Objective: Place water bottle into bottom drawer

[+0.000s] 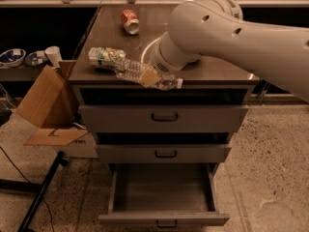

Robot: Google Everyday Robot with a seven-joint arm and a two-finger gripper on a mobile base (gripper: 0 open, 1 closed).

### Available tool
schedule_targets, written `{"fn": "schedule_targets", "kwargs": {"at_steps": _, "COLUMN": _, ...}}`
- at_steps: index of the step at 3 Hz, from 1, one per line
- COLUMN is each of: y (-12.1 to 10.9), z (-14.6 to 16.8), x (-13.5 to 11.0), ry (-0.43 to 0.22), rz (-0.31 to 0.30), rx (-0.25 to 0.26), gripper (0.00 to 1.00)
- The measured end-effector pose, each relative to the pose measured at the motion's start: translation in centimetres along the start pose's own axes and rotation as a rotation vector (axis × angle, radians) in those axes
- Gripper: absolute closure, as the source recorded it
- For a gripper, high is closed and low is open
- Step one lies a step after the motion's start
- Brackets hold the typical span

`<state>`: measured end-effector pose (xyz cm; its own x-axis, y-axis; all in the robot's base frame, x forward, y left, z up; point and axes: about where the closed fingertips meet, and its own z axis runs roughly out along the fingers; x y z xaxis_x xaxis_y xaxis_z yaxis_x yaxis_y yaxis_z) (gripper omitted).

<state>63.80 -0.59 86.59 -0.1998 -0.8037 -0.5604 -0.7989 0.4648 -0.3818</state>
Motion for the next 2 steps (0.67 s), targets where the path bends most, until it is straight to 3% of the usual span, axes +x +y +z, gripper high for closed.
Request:
{"fn": "schedule_targets", "kwargs": {"at_steps": 1, "y": -4.2, "z": -0.6, "x": -2.0, "ry": 0.029, "rz": -0.059, "rx": 0.031, "gripper": 0.77}}
{"fn": "schedule_targets", "kwargs": {"at_steps": 2, "y": -8.3, "z": -0.5, "x": -2.7, "ry": 0.110, "rz": -0.159, "rx": 0.029, "gripper": 0.90}}
